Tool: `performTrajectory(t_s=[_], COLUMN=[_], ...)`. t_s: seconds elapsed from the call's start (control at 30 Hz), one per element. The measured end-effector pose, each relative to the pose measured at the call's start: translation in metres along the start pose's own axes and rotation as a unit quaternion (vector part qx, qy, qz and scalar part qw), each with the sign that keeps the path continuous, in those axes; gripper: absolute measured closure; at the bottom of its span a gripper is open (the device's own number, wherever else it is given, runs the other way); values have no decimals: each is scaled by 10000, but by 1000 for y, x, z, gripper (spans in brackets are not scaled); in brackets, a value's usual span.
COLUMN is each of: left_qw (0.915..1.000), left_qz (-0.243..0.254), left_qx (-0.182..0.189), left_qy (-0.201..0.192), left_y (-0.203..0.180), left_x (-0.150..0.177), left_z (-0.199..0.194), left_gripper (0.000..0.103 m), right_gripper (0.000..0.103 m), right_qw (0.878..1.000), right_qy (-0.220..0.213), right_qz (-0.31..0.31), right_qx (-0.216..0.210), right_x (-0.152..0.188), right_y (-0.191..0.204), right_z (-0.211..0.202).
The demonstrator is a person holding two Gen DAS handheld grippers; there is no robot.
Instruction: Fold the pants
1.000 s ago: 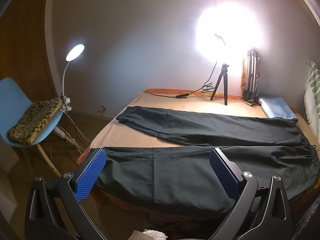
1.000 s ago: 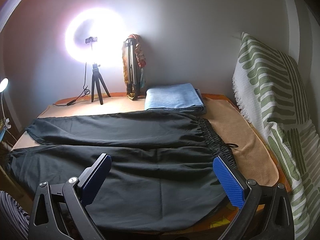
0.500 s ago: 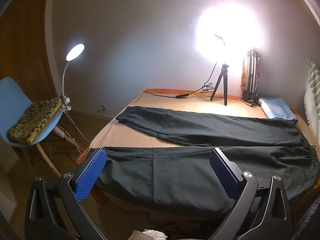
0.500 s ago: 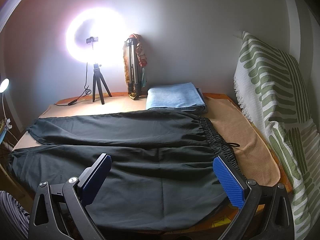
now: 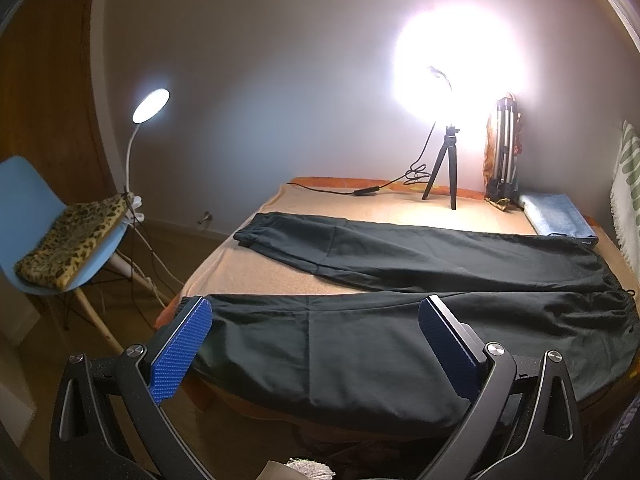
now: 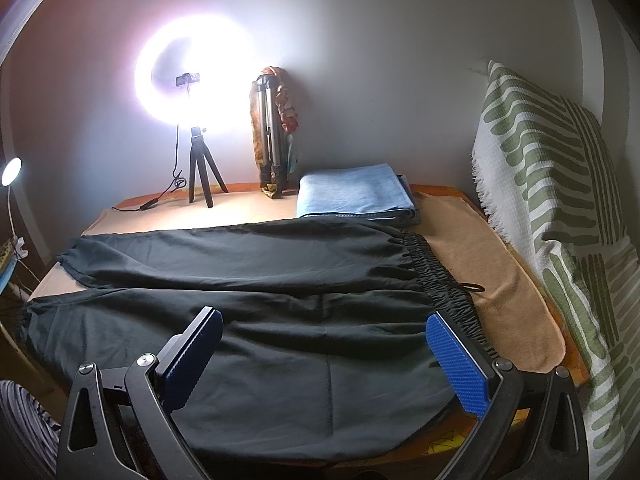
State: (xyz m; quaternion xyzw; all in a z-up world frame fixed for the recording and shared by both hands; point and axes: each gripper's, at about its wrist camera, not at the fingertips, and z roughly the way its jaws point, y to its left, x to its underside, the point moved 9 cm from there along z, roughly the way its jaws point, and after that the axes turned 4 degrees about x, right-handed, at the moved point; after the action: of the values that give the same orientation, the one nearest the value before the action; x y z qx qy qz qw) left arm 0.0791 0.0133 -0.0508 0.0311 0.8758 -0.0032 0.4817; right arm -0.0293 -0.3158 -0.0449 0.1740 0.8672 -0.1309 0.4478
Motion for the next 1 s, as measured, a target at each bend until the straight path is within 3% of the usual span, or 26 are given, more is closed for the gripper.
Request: performTrajectory(t_s=[0.73,1.0], left_qw=[9999,9989], left_qz=[-19,-271], left_qx=[-117,-255], left_qy=[74,298], left_y=[11,45], left_x=[3,14], left_z=[9,20], left_gripper=[0,0], right_gripper=[0,0], right_qw=[9984,9928], right_qy=[-21,-53], right_qz=[-497,-1006], right_qx=[-283,-651], right_x=[3,11], right_y=[27,54], right_z=[4,8])
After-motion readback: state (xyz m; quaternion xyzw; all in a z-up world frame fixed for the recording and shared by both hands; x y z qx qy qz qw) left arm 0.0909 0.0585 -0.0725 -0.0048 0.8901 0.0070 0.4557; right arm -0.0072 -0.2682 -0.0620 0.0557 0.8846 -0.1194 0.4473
